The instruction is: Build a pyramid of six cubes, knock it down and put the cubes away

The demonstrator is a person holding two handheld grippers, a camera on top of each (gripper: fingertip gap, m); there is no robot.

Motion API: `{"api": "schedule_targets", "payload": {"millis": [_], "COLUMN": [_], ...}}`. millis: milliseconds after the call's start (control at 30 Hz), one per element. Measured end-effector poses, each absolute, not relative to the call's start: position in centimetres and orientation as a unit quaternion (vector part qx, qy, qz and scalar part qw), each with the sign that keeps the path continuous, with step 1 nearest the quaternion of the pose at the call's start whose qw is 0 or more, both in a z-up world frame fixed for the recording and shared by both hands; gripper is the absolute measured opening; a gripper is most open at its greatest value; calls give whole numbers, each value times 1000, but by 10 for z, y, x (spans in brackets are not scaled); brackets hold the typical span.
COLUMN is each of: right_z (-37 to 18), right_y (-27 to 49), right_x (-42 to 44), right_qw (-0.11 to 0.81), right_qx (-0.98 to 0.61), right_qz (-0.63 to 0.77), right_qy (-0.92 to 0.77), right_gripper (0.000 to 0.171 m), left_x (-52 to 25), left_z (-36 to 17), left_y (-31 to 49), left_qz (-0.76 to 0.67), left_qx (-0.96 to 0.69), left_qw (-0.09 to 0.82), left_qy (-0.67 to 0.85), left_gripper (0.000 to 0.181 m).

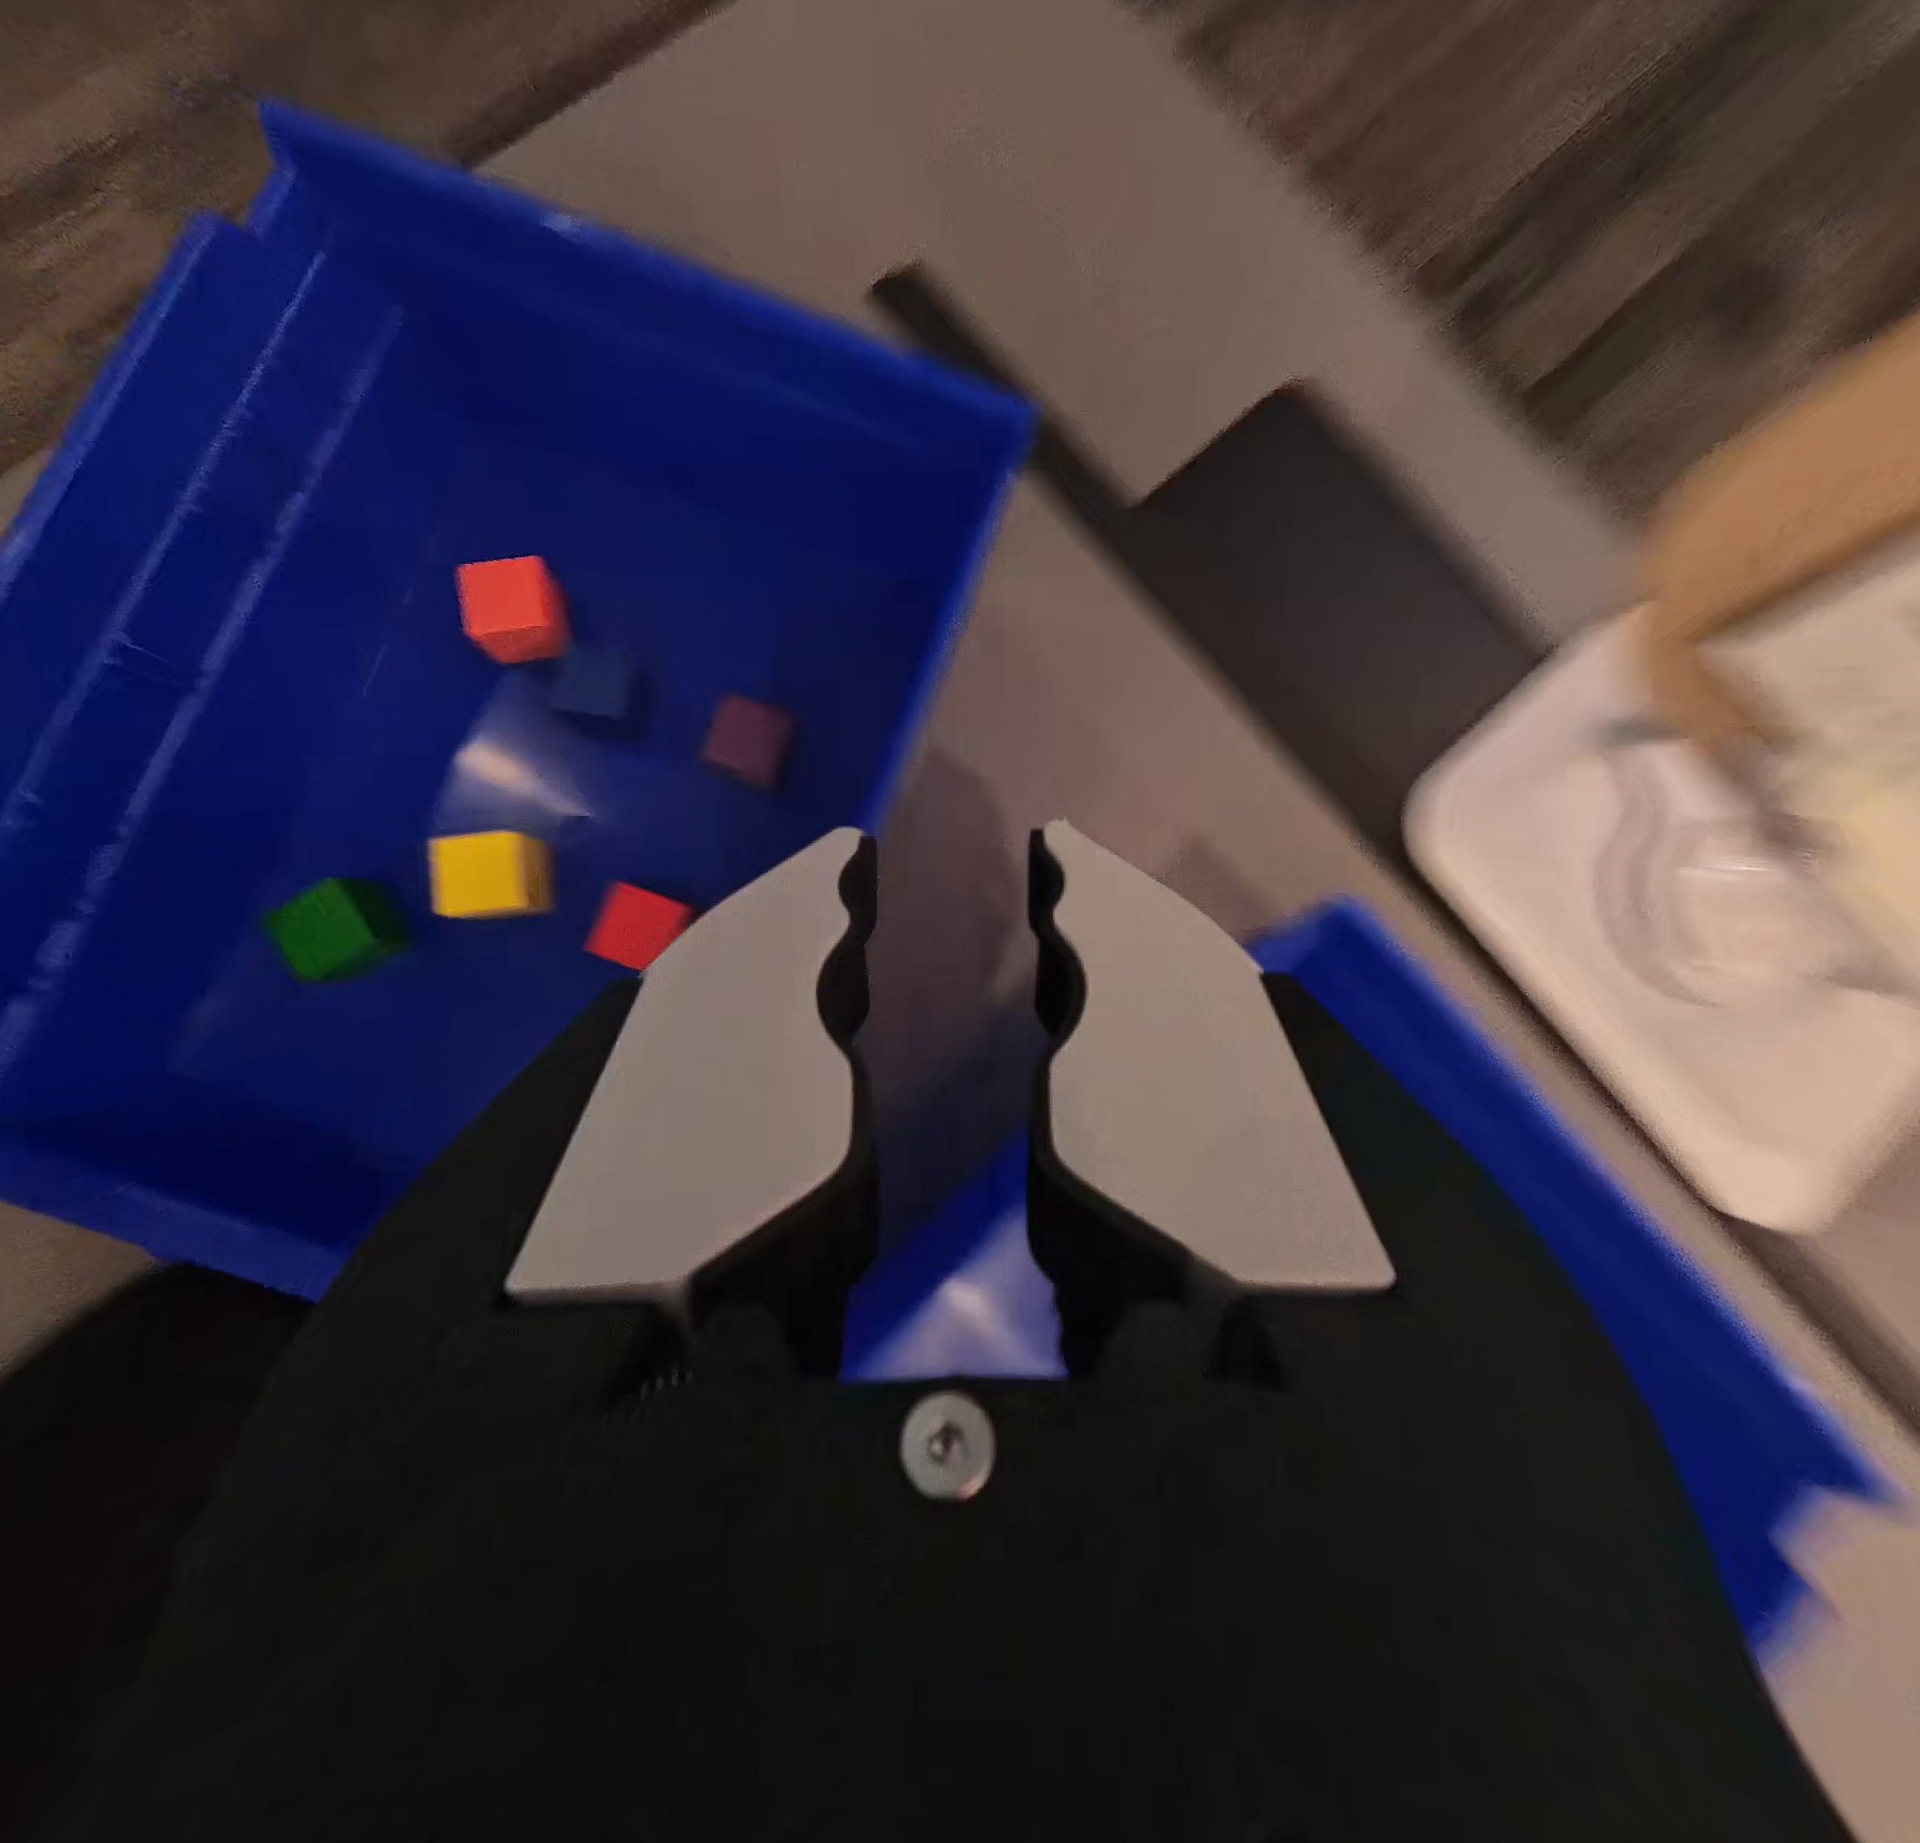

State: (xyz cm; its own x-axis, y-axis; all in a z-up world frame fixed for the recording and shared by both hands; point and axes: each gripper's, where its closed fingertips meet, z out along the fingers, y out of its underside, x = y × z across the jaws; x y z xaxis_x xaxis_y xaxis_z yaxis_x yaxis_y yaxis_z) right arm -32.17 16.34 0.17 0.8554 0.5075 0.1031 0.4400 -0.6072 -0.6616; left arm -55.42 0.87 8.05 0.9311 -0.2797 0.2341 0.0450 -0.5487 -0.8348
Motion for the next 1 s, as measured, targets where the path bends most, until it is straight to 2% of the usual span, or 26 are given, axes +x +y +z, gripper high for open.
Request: {"api": "schedule_targets", "payload": {"millis": [67, 133, 200, 267, 367, 433, 500, 533, 567, 667, 1000], "right_z": [36, 40, 13, -25, -68, -90, -106, -111, -114, -116, -116], "right_y": [145, 123, 98, 78, 56, 49, 43, 42, 40, 44, 34], "right_x": [-258, -182, -121, -95, -67, -69, -70, -72, -74, -68, 5], "right_qw": [403, 388, 320, 258, 201, 170, 132, 120, 109, 103, 104], "right_qx": [-884, -903, -942, -965, -979, -985, -990, -991, -992, -991, -989], "right_qz": [-24, -72, -56, -8, -24, 4, 24, 37, 52, 77, 105], "right_qy": [-235, -170, -84, -46, -34, -32, -39, -44, -46, -32, -14], "right_gripper": [41, 51, 61, 62, 61, 56, 40, 24, 15, 9, 6], "left_x": [-555, -554, -551, -547, -542, -539, -535, -533, -530, -523, -497], "left_z": [81, 82, 82, 83, 82, 82, 83, 83, 83, 84, 81], "left_y": [8, 9, 9, 9, 9, 8, 7, 7, 6, 6, 10], "left_qz": [-173, -173, -172, -169, -161, -154, -148, -145, -142, -135, -112], "left_qx": [-862, -862, -862, -863, -866, -869, -870, -871, -870, -871, -877], "left_qw": [471, 472, 472, 471, 466, 463, 461, 461, 461, 459, 441], "left_qy": [66, 64, 66, 70, 77, 82, 89, 93, 98, 109, 152], "left_gripper": [41, 41, 41, 41, 41, 41, 41, 41, 41, 41, 41]}}
